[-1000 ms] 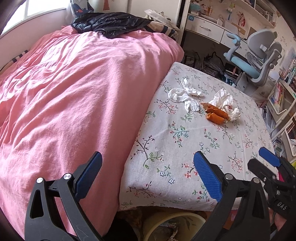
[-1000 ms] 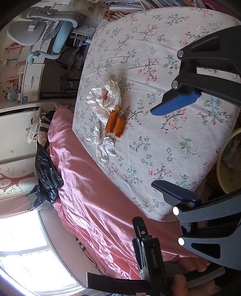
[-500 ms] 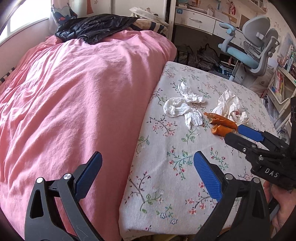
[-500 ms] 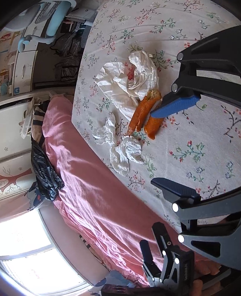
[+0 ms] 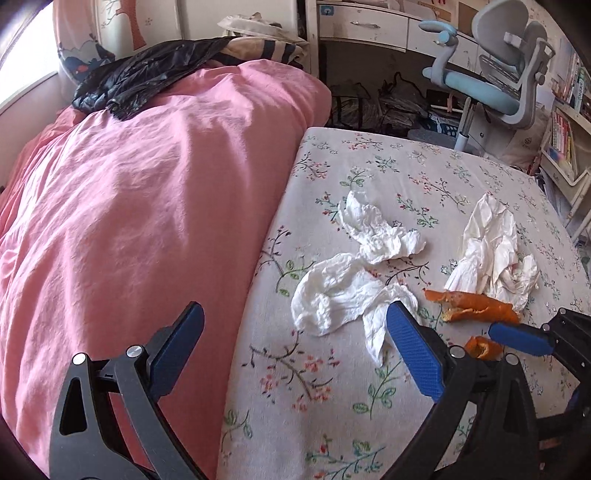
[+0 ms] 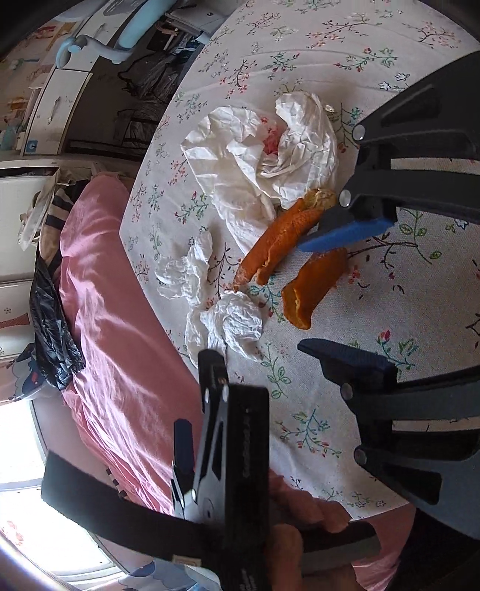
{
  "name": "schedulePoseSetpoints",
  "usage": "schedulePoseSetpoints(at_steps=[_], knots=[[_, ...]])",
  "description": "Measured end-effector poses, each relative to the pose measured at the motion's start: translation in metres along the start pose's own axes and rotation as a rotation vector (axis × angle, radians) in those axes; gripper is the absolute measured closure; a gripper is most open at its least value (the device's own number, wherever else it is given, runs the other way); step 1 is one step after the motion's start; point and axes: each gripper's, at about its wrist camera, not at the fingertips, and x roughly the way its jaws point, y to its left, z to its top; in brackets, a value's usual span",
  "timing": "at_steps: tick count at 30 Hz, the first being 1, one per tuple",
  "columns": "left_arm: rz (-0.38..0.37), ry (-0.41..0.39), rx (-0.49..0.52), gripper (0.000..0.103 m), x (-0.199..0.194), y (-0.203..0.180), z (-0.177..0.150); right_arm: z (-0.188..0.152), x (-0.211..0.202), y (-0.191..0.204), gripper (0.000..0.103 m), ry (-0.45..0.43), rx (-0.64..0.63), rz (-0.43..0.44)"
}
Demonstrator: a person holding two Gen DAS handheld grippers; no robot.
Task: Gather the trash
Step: 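Grasp orange peel with right tool while left tool grasps white tissue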
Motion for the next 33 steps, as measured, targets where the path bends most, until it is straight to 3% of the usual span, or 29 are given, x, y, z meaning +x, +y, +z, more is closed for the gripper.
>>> schedulePoseSetpoints(at_steps=[8, 10, 11, 13, 15, 22, 24, 26, 33], knots=[[-0.005, 0.045, 0.141, 0.012, 0.03, -0.033, 0.005, -0.009, -0.003, 0.014, 0.064, 0.022, -0.137, -0.015], [-0.055, 0.039, 0.143, 0.036, 0.028, -0.035, 0.006, -0.01, -0.008, 0.017, 0.069, 0.029, -0.169, -0.006], [-0.085, 0.04, 0.138, 0.041, 0.026, -0.036, 0.005, -0.01, -0.011, 0.017, 0.072, 0.03, -0.176, 0.004], [-0.101, 0.042, 0.147, 0.07, 0.023, -0.038, 0.003, -0.01, -0.019, 0.015, 0.076, 0.031, -0.17, 0.032], [-0.128, 0.063, 0.134, 0.087, 0.019, -0.035, 0.002, -0.011, -0.028, 0.01, 0.079, 0.032, -0.152, 0.055], [-0.246, 0.089, 0.019, 0.091, -0.012, -0.013, -0.016, -0.025, -0.049, -0.002, 0.08, 0.04, -0.073, 0.069], [-0.272, 0.086, -0.005, 0.091, -0.025, -0.009, -0.023, -0.024, -0.05, -0.005, 0.077, 0.021, -0.036, 0.081], [-0.288, 0.085, -0.031, 0.091, -0.037, -0.005, -0.028, -0.021, -0.049, -0.004, 0.06, -0.006, -0.014, 0.09], [-0.335, 0.042, -0.107, 0.091, -0.084, 0.006, -0.043, -0.021, -0.021, 0.008, 0.059, 0.081, -0.081, 0.045]])
